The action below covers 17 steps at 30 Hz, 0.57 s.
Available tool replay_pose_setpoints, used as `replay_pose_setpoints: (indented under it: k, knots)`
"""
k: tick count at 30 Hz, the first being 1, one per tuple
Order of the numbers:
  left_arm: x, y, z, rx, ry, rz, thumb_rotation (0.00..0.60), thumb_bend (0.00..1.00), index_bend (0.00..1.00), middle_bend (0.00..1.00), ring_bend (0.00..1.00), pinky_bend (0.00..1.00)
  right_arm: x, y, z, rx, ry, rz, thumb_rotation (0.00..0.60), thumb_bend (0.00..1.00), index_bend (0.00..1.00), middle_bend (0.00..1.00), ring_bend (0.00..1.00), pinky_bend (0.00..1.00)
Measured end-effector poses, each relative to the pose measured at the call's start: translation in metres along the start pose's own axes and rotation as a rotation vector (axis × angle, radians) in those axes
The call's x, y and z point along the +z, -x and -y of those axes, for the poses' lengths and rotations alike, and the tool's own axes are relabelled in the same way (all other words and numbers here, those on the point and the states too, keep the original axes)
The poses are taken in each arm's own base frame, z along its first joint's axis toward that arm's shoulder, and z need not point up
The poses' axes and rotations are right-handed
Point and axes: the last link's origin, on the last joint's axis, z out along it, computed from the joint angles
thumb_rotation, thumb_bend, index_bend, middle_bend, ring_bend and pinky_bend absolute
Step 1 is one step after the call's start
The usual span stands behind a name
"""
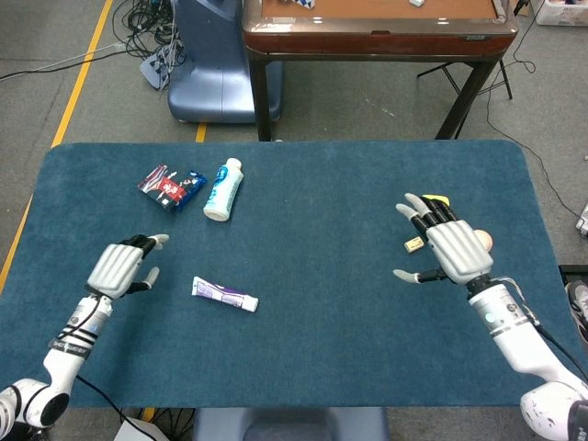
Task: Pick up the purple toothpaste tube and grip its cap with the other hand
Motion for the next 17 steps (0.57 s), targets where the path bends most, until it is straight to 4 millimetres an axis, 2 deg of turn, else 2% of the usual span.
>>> replay_pose_setpoints:
  k: [4,7,13,17]
  knots:
    - [-0.033,-0.008,0.023,0.002,-0.153,-0.075,0.600,0.43,0.18,0.31,0.22,0.34,-0.026,0.012,-0.023,-0.032,0.098,-0.043,0.546,0.06,0.00,0.00,0.00,0.00]
    - [-0.054,-0.010,0.032,0.020,-0.225,-0.105,0.600,0.43,0.19,0.31,0.22,0.34,-0.050,0.023,-0.040,-0.041,0.172,-0.054,0.549,0.06,0.00,0.00,0.00,0.00]
    - [-0.094,-0.010,0.034,0.032,-0.306,-0.137,0.600,0.43,0.21,0.30,0.22,0.34,-0.096,0.045,-0.059,-0.031,0.283,-0.072,0.551,0.06,0.00,0.00,0.00,0.00]
    - [-0.117,-0.009,0.027,0.036,-0.332,-0.159,0.600,0.43,0.21,0.30,0.22,0.34,-0.121,0.057,-0.064,-0.021,0.321,-0.091,0.552,0.06,0.00,0.01,0.00,0.00]
